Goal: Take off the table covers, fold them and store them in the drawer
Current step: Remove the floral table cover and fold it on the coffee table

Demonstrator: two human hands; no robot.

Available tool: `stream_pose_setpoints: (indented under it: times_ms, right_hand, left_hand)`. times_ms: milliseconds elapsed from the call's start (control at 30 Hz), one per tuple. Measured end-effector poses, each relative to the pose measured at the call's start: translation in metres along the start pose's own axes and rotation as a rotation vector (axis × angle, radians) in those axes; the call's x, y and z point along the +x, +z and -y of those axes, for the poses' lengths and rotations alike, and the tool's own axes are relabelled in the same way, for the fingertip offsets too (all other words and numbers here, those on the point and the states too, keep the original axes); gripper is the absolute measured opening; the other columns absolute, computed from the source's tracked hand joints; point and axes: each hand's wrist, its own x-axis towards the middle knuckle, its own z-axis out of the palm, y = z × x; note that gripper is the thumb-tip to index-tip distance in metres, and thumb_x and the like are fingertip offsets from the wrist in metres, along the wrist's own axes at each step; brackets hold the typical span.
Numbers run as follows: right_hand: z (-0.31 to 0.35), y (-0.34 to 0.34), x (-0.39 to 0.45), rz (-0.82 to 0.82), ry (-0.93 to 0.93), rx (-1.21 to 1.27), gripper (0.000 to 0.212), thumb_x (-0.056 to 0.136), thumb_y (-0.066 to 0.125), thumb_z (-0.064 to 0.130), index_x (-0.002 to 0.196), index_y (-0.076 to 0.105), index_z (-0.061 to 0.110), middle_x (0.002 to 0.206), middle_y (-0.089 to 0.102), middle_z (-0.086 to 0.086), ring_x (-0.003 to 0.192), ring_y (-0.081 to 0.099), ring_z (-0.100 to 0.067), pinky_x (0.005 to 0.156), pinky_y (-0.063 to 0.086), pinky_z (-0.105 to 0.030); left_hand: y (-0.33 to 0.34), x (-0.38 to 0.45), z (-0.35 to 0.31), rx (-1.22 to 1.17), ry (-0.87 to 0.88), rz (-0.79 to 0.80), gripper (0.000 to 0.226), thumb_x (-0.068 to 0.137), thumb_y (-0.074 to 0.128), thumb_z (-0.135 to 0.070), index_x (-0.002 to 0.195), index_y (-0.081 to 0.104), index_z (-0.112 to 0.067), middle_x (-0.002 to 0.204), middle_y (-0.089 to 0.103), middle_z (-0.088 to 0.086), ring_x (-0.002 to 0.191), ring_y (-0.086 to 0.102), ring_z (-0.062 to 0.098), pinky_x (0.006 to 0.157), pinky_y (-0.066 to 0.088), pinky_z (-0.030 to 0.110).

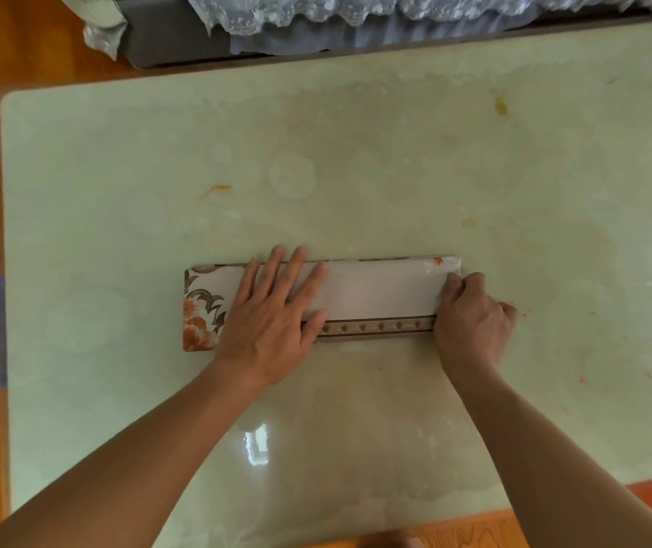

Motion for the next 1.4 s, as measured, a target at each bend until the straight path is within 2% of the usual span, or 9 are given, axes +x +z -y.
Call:
stream_pose_setpoints:
  times_ms: [333,500,567,633,767,867,1133,1267,1400]
  right_hand:
    - [-0.005,-0.013,-0.001,0.008,0.075,0.073,0.048,0.104,0.023,0.045,0.079,0.051,0.015,0.066,0.048,0.0,0.079,0.043,-0.028,0.104,0.027,-0.045]
    - [-0.007,-0.004,-0.006,-0.131,0.003,-0.112,0.047,0.105,0.03,0.04,0.077,0.056,0.013,0.068,0.059,-0.01,0.078,0.048,-0.03,0.091,0.034,-0.047]
    - [-0.007,-0.006,-0.006,-0.19,0.035,-0.115,0.038,0.103,0.041,0.042,0.093,0.058,0.01,0.091,0.061,-0.014,0.092,0.048,-0.032,0.09,0.036,-0.048]
    - [0.001,-0.011,-0.013,-0.205,0.027,-0.031,0.035,0.099,0.051,0.038,0.121,0.056,0.01,0.121,0.053,-0.016,0.113,0.042,-0.035,0.101,0.032,-0.05]
    - [0.06,-0.001,-0.044,-0.053,-0.562,-0.023,0.051,0.105,0.042,0.036,0.152,0.037,0.014,0.159,0.031,-0.014,0.149,0.021,-0.032,0.123,0.012,-0.047]
    - [0.076,0.022,-0.044,0.117,-0.717,-0.186,0.063,0.107,0.022,0.051,0.161,0.016,0.02,0.168,0.009,-0.006,0.156,-0.005,-0.024,0.125,0.002,-0.048]
    - [0.066,0.031,-0.034,0.188,-0.721,-0.26,0.069,0.104,0.02,0.058,0.162,0.005,0.024,0.169,-0.007,-0.006,0.154,-0.014,-0.022,0.126,0.0,-0.046]
    - [0.036,0.019,-0.008,0.088,-0.525,-0.266,0.072,0.102,0.018,0.061,0.162,0.007,0.022,0.169,-0.001,-0.007,0.155,-0.008,-0.024,0.125,-0.002,-0.044]
    - [0.03,0.023,0.0,0.068,-0.448,-0.253,0.073,0.101,0.015,0.062,0.162,0.005,0.021,0.169,-0.003,-0.007,0.155,-0.009,-0.023,0.125,-0.001,-0.047]
  left_hand:
    - [0.015,0.007,0.003,0.002,-0.038,0.008,0.067,0.104,0.027,-0.056,0.163,0.011,-0.029,0.171,0.007,0.01,0.157,0.003,0.033,0.125,0.007,0.056]
    - [0.014,0.004,0.001,0.01,-0.067,0.007,0.067,0.102,0.029,-0.057,0.163,0.014,-0.032,0.17,0.012,0.012,0.156,0.008,0.036,0.123,0.007,0.062]
    - [0.014,0.005,0.0,0.021,-0.078,0.004,0.067,0.102,0.028,-0.057,0.163,0.014,-0.033,0.17,0.013,0.012,0.156,0.009,0.037,0.122,0.007,0.063]
    - [0.015,0.006,0.0,0.027,-0.085,0.012,0.068,0.101,0.028,-0.058,0.163,0.014,-0.033,0.17,0.012,0.012,0.156,0.008,0.037,0.122,0.006,0.063]
    - [0.02,0.006,-0.002,0.03,-0.108,0.01,0.069,0.1,0.025,-0.059,0.163,0.01,-0.033,0.171,0.005,0.01,0.157,0.002,0.035,0.122,0.006,0.063]
    - [0.02,0.001,-0.003,0.026,-0.122,-0.028,0.068,0.101,0.029,-0.06,0.162,0.015,-0.033,0.171,0.009,0.009,0.157,0.005,0.034,0.123,0.005,0.063]
    - [0.013,0.002,0.001,0.0,-0.105,0.003,0.07,0.1,0.033,-0.063,0.162,0.016,-0.036,0.171,0.011,0.005,0.157,0.01,0.031,0.123,0.009,0.06]
    - [0.012,0.002,0.036,0.047,0.048,0.007,0.072,0.098,0.029,-0.065,0.162,0.012,-0.036,0.171,0.008,0.0,0.157,0.01,0.024,0.123,0.014,0.052]
    - [0.016,0.003,0.047,0.031,0.095,-0.052,0.073,0.1,0.038,-0.056,0.162,0.021,-0.023,0.17,0.012,0.008,0.157,0.01,0.025,0.125,0.016,0.051]
